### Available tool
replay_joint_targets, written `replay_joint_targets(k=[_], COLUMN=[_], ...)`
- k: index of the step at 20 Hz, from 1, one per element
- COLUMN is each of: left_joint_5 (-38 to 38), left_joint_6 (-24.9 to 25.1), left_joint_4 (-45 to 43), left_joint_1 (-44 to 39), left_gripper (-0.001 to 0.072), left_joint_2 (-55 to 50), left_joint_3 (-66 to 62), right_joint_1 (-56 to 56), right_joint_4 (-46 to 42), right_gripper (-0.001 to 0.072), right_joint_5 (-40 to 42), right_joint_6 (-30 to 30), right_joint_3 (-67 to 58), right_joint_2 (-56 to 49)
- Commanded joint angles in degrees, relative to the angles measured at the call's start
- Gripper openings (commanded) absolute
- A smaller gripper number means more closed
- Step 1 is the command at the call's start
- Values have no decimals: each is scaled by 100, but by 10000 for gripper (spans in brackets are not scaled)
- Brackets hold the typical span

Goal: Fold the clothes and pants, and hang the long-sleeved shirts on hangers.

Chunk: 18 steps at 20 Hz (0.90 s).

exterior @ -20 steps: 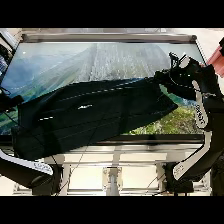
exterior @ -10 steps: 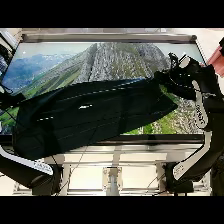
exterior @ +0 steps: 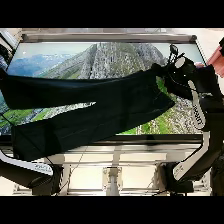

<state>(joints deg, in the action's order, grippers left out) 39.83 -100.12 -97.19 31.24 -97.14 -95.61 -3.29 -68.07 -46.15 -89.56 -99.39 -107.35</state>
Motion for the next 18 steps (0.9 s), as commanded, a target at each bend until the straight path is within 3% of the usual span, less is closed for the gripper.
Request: replay_joint_targets(k=[1,6,7,8,9,11,14,16,18], left_joint_5=[-271,203,315,413,511,708,1150,1648,2424], left_joint_6=[-26,-323,-323,-321,-319,-297,-234,166,1134], left_joint_4=[-11,-9,-9,-11,-13,-37,-343,-413,-417], left_joint_1=[-96,-151,-170,-199,-240,-269,-188,-26,144], left_gripper=[21,34,125,190,214,279,288,287,287], left_joint_2=[-15,-315,-398,-468,-507,-459,-98,273,632], left_joint_3=[-96,-94,-94,-94,-94,-96,-98,-98,-92], right_joint_1=[83,81,83,83,83,68,-68,-251,-509], right_joint_4=[33,24,39,68,74,-28,-514,-752,-870], right_gripper=[36,37,45,101,224,345,347,347,347], right_joint_5=[761,120,87,55,-9,-507,-1932,-3047,-4113], right_joint_6=[-157,-402,-402,-402,-402,-247,144,588,984], right_joint_3=[-7,-7,-7,-7,-7,-166,-892,-1471,-1628], right_joint_2=[-28,-374,-439,-476,-485,-481,-479,-476,-389])
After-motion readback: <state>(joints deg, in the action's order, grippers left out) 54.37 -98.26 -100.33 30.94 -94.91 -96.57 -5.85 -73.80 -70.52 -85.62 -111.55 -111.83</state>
